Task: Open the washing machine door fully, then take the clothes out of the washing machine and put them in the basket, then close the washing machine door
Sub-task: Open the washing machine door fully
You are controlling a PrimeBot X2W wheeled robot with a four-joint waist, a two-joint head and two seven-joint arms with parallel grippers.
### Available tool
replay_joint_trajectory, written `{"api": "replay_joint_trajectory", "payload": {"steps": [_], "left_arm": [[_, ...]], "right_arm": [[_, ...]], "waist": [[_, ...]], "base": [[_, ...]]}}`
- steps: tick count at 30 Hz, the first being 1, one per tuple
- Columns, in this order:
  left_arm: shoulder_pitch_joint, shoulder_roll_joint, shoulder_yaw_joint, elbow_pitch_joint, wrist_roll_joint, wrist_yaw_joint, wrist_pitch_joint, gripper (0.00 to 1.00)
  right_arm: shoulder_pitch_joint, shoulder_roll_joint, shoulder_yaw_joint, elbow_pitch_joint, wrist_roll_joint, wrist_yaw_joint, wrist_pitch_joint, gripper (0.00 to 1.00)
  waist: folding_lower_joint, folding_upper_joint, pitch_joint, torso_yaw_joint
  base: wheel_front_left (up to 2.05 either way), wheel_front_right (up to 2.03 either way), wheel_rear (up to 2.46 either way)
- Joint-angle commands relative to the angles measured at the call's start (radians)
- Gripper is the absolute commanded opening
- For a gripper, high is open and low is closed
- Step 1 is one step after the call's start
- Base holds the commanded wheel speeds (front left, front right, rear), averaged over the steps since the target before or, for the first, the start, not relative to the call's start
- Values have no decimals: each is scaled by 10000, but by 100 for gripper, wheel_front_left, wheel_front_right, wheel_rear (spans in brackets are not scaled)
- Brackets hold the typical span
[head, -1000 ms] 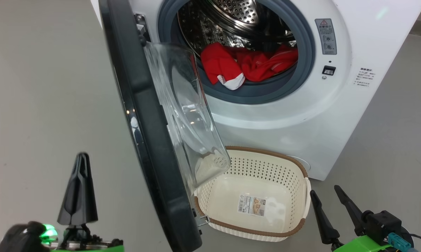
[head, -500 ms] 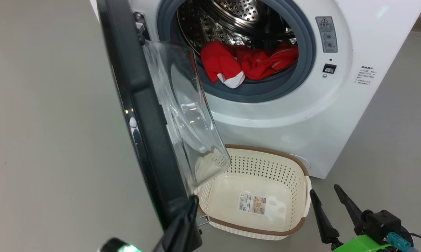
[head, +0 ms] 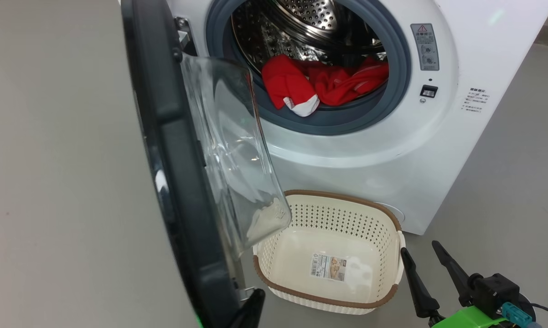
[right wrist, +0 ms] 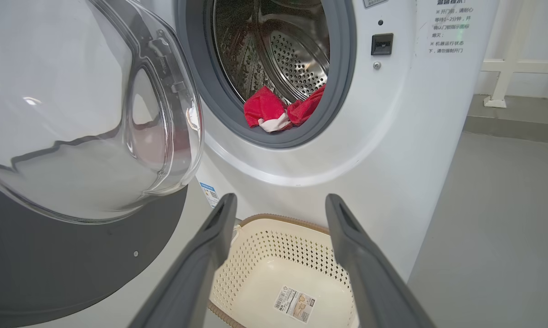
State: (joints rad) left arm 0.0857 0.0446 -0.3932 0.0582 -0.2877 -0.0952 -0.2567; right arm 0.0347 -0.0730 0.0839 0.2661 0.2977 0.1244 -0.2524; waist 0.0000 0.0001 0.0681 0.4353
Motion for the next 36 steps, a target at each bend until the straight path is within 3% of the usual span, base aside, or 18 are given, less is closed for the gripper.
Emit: {"api": "replay_joint_trajectory", "payload": {"steps": [1, 14, 29, 36], "left_arm": [[-218, 56, 784, -172, -169, 403, -51, 0], [2, 56, 2152, -259, -92, 824, -51, 0], [-71, 56, 4649, -33, 177, 1076, -51, 0], [-428, 56, 6019, 221, 36, 897, -51, 0]], "right_arm": [[-383, -92, 333, -217, -10, 63, -93, 100], [-379, -110, 354, -226, 7, 63, -93, 100], [-413, -107, 429, -203, 93, 63, -93, 100], [-460, -118, 409, -215, 112, 63, -93, 100]], "waist": [[0, -1, -17, 30], [0, -1, -25, 244], [0, -1, 3, 194], [0, -1, 59, 172]], "base": [[0, 0, 0], [0, 0, 0], [0, 0, 0], [0, 0, 0]]}}
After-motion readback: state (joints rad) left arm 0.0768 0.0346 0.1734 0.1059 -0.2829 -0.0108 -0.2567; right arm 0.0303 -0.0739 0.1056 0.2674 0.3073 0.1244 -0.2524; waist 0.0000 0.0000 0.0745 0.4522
